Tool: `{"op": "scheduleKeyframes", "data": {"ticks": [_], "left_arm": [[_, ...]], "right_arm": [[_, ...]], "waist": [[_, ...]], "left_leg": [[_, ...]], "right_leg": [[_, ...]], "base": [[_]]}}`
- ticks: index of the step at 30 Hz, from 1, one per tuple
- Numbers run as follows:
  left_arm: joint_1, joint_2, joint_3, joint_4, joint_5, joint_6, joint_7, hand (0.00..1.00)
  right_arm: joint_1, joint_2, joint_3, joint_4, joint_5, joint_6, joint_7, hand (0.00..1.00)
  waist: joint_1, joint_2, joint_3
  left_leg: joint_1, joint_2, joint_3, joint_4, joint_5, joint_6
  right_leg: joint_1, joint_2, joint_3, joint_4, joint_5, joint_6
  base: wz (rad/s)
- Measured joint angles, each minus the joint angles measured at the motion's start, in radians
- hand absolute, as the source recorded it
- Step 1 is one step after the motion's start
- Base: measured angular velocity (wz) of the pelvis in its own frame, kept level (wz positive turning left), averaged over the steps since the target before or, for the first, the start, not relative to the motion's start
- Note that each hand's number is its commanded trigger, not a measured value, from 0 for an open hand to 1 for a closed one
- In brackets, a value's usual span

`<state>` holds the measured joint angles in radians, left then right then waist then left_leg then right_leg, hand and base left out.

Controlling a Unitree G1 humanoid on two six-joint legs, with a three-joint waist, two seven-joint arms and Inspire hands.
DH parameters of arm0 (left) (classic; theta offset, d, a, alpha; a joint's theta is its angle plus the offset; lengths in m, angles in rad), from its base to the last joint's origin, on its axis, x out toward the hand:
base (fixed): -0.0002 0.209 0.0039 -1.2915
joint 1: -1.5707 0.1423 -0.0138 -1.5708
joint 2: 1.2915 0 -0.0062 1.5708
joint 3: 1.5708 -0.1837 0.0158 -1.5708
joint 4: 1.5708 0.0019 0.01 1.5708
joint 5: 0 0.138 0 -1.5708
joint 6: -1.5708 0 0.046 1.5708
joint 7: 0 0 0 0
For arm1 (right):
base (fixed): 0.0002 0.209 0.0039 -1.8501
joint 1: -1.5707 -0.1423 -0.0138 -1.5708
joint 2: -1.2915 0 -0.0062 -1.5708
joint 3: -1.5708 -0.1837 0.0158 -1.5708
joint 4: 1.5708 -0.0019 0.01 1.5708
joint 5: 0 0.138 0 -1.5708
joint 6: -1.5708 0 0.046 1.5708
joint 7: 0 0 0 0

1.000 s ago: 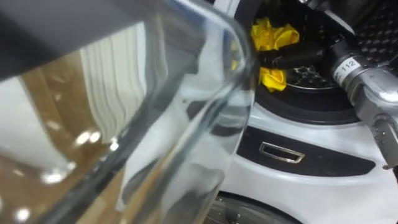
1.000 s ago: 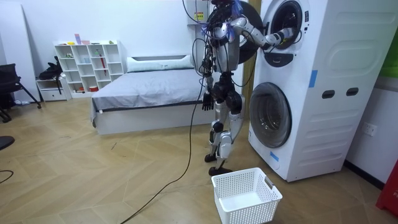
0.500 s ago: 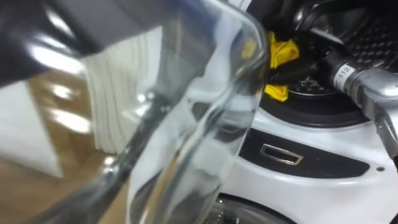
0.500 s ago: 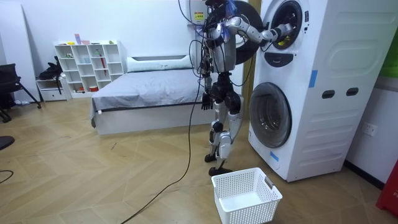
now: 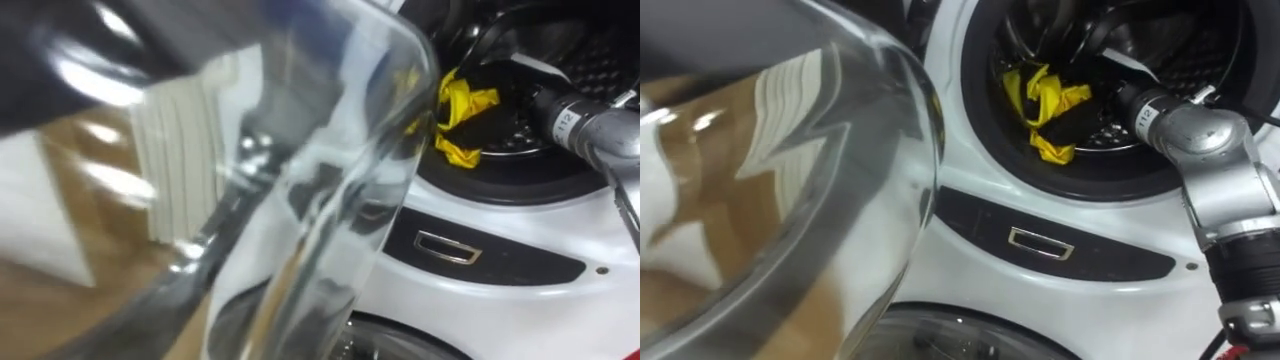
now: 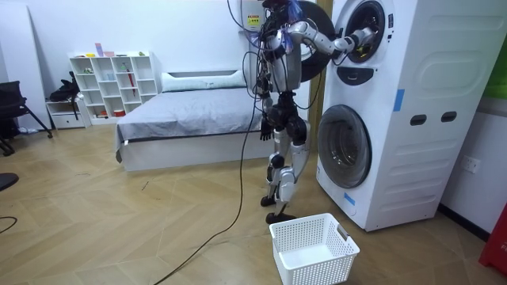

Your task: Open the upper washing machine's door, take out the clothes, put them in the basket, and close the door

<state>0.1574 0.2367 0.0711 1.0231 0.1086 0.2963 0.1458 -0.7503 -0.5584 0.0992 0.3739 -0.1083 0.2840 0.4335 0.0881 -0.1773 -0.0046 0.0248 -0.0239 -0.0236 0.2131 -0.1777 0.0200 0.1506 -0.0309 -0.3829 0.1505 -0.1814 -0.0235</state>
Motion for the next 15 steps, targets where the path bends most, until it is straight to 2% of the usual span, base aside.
{"op": "scheduleKeyframes", "data": {"ticks": [4,7,9,11,15], "left_arm": [[-0.006,-0.001,-0.005,0.001,0.002,-0.038,0.020,0.00],[-0.008,-0.002,-0.005,-0.002,0.001,-0.056,0.021,0.00],[-0.018,-0.002,-0.004,-0.004,0.001,-0.071,0.025,0.00],[-0.011,-0.003,0.008,0.000,0.001,-0.103,0.053,0.00],[0.013,-0.024,0.022,0.000,0.001,-0.116,0.086,0.00]], "right_arm": [[0.062,0.000,-0.005,-0.168,-0.040,0.003,-0.026,1.00],[0.101,0.001,-0.002,-0.328,-0.105,0.014,-0.042,1.00],[0.122,0.001,-0.004,-0.402,-0.129,0.035,-0.054,1.00],[0.128,0.001,-0.004,-0.549,-0.135,0.044,-0.053,1.00],[0.190,0.006,-0.038,-0.791,-0.051,0.039,-0.079,1.00]], "waist": [[0.003,0.006,0.0044],[0.008,0.016,0.0109],[0.007,0.023,0.0067],[-0.002,0.033,0.0047],[-0.029,0.040,0.0035]], "left_leg": [[0.003,0.006,0.032,-0.014,-0.001,0.001],[0.003,0.009,0.058,-0.025,-0.002,0.002],[0.000,0.011,0.070,-0.027,-0.002,0.002],[-0.003,0.014,0.079,-0.038,-0.001,0.001],[0.005,0.017,0.100,-0.039,-0.001,0.001]], "right_leg": [[-0.016,0.001,0.028,0.001,0.000,0.000],[-0.035,-0.002,0.056,0.004,0.000,0.000],[-0.043,-0.002,0.060,0.005,0.000,0.000],[-0.055,0.000,0.080,0.004,0.000,0.000],[-0.053,0.001,0.105,0.003,0.000,0.000]], "base": [[-0.22],[-0.27],[-0.16],[-0.17],[-0.13]]}}
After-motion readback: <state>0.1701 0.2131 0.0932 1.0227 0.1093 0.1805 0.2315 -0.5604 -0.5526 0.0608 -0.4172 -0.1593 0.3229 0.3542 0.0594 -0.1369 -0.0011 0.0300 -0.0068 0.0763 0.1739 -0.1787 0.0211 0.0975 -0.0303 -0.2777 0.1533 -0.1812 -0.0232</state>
